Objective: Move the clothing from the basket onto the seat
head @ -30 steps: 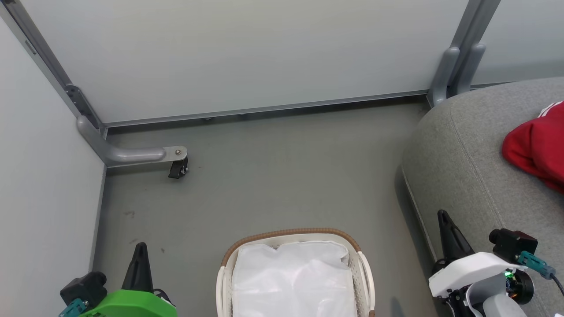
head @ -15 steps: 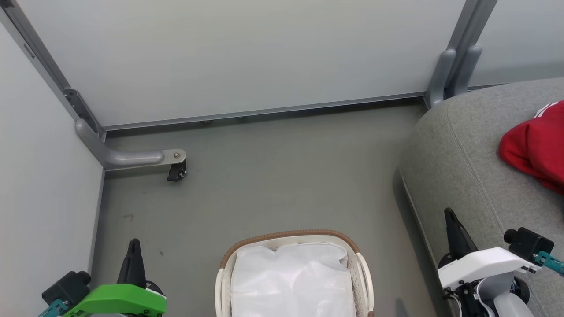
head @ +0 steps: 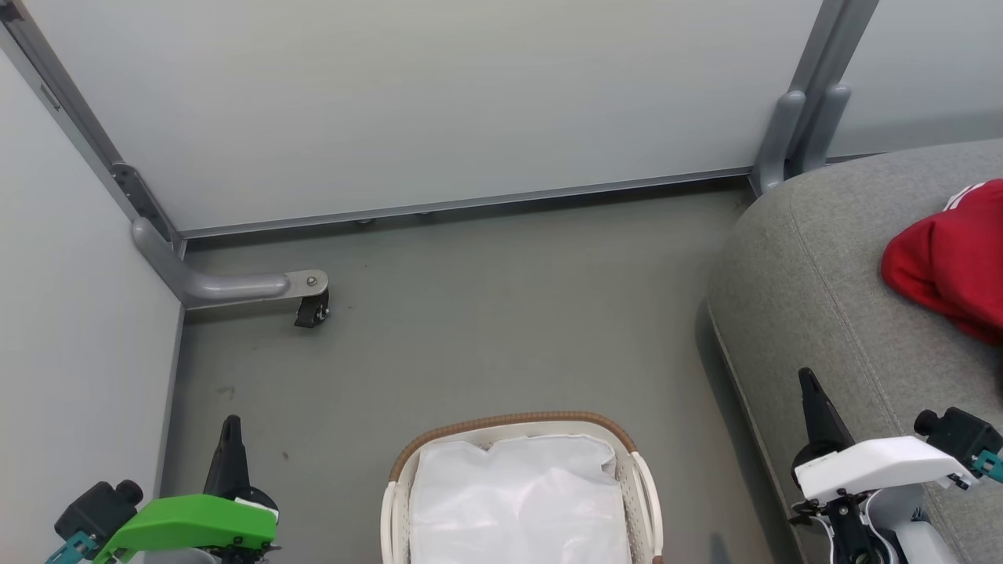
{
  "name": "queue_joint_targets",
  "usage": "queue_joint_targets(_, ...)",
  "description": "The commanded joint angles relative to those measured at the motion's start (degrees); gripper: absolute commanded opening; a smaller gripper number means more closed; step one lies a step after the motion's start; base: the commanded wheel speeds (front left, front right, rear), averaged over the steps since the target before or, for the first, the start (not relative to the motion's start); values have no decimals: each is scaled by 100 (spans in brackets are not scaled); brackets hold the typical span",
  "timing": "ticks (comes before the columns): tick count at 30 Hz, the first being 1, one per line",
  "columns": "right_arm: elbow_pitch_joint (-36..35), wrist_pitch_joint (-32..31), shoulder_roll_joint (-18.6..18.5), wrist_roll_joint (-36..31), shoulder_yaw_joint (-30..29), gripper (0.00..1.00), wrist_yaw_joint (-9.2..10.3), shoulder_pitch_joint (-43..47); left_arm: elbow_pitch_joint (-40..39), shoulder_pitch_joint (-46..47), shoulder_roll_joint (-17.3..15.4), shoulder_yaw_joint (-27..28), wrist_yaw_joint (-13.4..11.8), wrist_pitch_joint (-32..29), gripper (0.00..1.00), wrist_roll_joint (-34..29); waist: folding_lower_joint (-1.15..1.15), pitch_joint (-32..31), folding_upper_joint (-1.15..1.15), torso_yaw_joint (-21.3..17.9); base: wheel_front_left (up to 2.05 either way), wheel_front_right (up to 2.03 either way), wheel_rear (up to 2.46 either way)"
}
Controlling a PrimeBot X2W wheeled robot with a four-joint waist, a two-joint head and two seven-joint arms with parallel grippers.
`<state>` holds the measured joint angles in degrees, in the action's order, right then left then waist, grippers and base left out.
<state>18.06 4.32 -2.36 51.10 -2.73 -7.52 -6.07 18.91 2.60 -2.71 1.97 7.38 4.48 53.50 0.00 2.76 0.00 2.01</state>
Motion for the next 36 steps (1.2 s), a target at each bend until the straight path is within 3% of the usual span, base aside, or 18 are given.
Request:
queue_joint_targets(1,-92,-51,-38,193,-33,0,2,-34,-86,158,-34,50,7,-49,0,172,0,-5,0,-4,0,0,0)
queue_joint_targets(36,-268,-599,-54,2252,-220,0,3,-28,-312,295,-37,270,13,-602,0,2118,0,-116,0,-90,0,0,0)
